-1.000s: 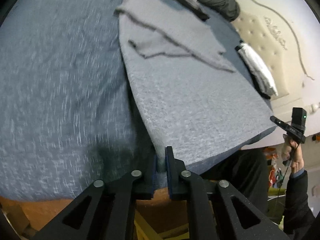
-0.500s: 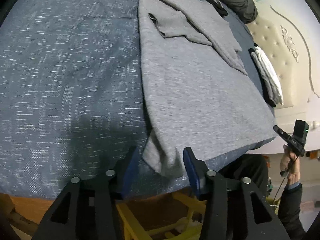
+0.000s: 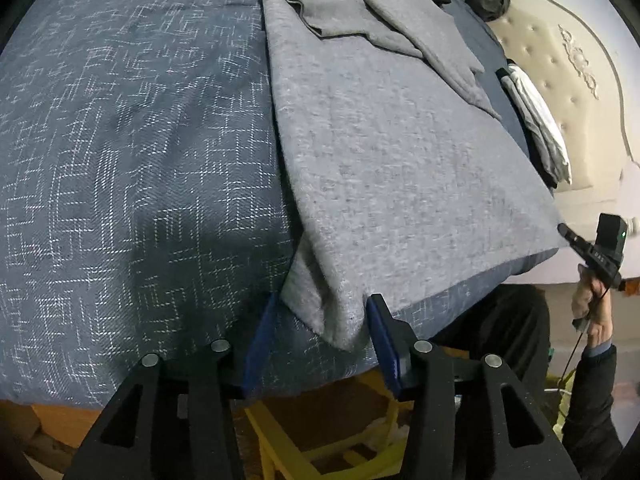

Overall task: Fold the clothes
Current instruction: 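Hold the hoodie hem with both tools and pull it straight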

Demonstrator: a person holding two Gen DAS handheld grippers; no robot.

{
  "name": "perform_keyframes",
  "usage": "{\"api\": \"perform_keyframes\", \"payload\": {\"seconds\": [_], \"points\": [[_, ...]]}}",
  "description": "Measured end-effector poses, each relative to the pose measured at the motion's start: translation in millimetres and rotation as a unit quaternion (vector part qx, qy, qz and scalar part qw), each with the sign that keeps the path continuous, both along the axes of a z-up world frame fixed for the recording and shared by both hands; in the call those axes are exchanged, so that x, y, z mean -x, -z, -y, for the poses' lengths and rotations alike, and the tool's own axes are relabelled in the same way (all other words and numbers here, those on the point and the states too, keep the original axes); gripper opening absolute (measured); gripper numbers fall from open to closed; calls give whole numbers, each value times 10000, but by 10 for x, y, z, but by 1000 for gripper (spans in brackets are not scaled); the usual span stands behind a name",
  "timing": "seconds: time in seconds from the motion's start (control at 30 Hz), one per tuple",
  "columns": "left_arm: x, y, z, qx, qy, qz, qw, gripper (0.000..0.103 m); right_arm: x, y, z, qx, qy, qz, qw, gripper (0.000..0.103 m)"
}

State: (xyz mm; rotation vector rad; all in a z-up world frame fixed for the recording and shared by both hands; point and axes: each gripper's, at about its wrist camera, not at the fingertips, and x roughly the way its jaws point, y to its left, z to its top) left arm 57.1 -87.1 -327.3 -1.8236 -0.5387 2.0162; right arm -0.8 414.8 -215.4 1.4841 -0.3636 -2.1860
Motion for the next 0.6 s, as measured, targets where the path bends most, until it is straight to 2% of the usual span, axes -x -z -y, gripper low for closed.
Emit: {"api": "perform_keyframes", "payload": {"seconds": [0.07, 0.17, 0.3, 0.6], "points": [[-3, 2, -34, 54, 112, -38, 9999, 39, 7, 6, 3, 11, 8, 3, 10000, 4], [-11, -33, -73, 97, 243, -133, 9996, 12, 4, 0, 11, 7, -2, -13, 10000, 4], [-33, -153, -97, 137, 341, -333, 9988, 8, -5, -9, 3, 42, -1, -30, 10000, 4], [-118, -706, 40, 108, 459, -910, 9947, 6, -78, -195, 61, 171, -157, -282, 9993, 4]]}}
